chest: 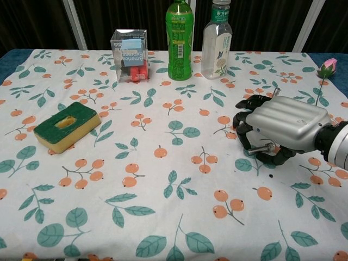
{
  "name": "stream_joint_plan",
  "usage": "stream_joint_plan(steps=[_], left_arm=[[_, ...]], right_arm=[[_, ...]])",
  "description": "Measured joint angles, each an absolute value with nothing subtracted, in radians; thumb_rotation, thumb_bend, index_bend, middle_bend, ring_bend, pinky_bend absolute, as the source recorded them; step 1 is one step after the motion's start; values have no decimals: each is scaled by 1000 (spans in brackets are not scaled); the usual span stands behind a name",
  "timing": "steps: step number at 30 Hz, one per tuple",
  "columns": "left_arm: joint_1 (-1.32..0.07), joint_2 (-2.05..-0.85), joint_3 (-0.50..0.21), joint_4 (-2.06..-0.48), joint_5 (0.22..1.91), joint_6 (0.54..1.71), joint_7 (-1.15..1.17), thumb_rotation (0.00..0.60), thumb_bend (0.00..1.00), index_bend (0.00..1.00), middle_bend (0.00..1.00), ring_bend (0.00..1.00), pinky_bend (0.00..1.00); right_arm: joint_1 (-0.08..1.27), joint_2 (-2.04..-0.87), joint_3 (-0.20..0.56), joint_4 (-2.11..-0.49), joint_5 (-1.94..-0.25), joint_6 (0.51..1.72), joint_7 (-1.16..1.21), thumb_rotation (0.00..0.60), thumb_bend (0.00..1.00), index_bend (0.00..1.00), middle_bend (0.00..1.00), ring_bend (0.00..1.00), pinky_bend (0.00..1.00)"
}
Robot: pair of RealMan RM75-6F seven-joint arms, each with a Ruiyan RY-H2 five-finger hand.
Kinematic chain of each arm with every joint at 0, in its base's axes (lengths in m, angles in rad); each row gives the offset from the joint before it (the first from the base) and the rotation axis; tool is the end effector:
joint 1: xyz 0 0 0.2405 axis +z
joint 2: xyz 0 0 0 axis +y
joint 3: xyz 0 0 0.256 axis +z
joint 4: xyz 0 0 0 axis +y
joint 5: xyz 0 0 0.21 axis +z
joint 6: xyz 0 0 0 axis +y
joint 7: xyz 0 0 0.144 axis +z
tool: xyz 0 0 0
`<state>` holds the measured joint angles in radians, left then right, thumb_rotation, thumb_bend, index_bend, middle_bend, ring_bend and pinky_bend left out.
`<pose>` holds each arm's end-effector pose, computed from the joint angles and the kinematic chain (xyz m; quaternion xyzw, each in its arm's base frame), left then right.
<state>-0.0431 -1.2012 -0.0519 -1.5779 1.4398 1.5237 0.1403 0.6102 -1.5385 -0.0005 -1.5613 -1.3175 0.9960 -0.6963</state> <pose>-0.3234 0.1678 0.1441 -0.5774 -0.3762 -0.3474 0.6359 -0.1774 -0.2666 -0.0381 0.8493 -0.2148 0.2638 0.4037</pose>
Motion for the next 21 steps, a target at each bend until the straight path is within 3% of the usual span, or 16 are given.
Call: stream_joint_plan(steps=[8,21], left_arm=[[-41,-1202,-52,-1577,1441,1525,138,600,60,87,0,0,0],[-41,-1202,-51,-1574,1445,1523,133,600,60,87,0,0,0]], right_arm=[[611,-1543,-1,-1559,-1329,995,-663,600,360,562,222,0,0],[605,-1489,42,-1629,-1283,966,-446,600,365,588,240,0,0]])
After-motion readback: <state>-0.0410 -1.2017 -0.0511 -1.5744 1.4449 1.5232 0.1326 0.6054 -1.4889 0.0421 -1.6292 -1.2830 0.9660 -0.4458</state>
